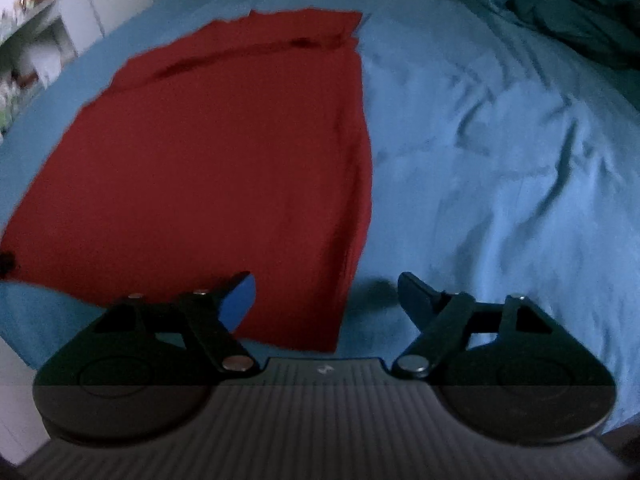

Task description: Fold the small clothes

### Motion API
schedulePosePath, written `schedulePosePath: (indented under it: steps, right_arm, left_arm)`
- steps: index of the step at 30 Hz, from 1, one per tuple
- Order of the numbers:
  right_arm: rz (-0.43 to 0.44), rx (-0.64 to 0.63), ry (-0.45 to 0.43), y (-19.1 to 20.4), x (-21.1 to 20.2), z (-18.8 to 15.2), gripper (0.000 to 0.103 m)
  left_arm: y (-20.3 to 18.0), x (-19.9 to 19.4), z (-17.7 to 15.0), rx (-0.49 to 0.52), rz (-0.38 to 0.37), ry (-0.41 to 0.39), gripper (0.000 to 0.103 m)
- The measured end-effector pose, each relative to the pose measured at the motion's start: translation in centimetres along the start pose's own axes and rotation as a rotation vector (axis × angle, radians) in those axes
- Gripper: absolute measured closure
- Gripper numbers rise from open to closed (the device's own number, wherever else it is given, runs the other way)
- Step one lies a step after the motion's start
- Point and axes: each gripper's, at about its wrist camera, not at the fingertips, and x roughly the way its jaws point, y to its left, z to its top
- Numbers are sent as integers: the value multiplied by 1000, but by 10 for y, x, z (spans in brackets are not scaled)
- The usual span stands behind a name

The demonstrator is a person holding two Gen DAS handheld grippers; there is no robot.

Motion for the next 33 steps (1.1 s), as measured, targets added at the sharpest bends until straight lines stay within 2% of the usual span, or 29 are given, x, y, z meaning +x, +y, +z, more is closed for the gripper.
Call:
schedulePosePath:
  steps: [4,6,7,9,10,11,14,19,23,27,30,33]
  right_arm:
    - [-8,2,-3,3,0,-6,21]
    - [-3,5,2,3,0,-2,32]
    - [4,4,7,4,0,-1,35]
    - [19,-1,17,6,0,2,55]
    - [31,0,26,7,1,4,60]
    - [37,5,33,6,1,6,68]
    - [44,34,54,4,2,12,81]
    - [87,124,82,-8,-13,34,83]
    - [165,235,77,-23,-40,75,83]
    - [214,334,-1,-33,-63,139,83]
    - [226,373,-72,-39,-61,197,83]
    - [228,358,-144,-39,-42,255,83]
  left_arm:
    - [1,4,0,14,-4,10,54]
    - [-2,4,2,37,-4,16,58]
    - [-4,4,3,52,-1,19,63]
    - [-8,3,5,81,5,32,79]
    - [-9,2,7,85,4,44,90]
    - [-9,2,8,84,4,55,96]
    - [-9,0,17,75,4,92,97]
    - [-8,-22,48,57,-2,126,98]
    - [-11,-53,101,20,-9,107,98]
    - [-17,-64,172,5,-7,30,98]
    - [-24,-50,233,10,-6,-37,98]
    - [-39,-16,296,30,-4,-106,98]
